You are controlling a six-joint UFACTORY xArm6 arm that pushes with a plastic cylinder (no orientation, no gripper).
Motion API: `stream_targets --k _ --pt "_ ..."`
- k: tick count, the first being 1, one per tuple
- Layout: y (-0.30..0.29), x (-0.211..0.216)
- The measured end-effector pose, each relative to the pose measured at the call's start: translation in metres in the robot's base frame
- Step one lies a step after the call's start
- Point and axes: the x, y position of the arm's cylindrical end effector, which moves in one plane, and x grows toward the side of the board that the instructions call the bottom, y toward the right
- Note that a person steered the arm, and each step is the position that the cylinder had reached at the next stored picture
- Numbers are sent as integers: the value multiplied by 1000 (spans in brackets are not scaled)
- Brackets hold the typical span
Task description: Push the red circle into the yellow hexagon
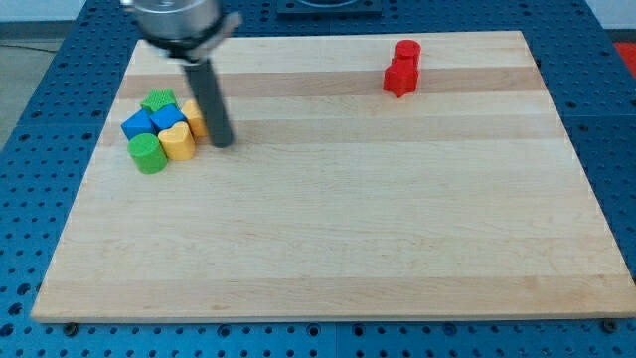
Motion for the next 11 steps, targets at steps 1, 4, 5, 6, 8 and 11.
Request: stream_targets --k 1,4,5,6,8,11 --pt "102 -4" --pt "316 -153" --pt "279 -181" --pt "242 -160" --pt "165 -117" --pt "50 -149"
